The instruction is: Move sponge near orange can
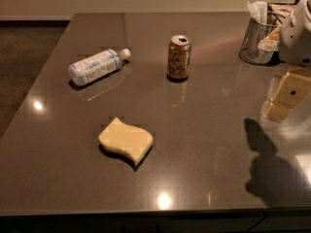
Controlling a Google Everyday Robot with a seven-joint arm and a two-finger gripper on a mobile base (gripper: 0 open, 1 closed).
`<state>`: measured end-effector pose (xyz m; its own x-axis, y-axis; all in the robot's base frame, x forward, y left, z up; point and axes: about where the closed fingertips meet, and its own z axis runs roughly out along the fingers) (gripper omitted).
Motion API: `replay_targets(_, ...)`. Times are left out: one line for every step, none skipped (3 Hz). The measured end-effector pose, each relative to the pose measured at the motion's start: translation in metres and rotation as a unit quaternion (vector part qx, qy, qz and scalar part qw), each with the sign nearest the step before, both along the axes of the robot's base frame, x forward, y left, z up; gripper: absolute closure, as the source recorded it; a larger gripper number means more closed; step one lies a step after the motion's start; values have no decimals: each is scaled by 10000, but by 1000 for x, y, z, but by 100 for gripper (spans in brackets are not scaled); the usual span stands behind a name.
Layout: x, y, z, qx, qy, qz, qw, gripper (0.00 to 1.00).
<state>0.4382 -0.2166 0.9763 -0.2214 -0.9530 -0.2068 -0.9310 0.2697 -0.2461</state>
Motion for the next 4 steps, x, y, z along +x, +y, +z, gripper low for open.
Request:
replay_targets(0,0,0,0,-1,0,10000,0)
replay_targets(-7,17,-2,235,117,136,9996,0)
replay_targets(-18,51,-15,676,270,299,9969,0)
replay_targets(-30,96,-32,1179,317,383,9918,0)
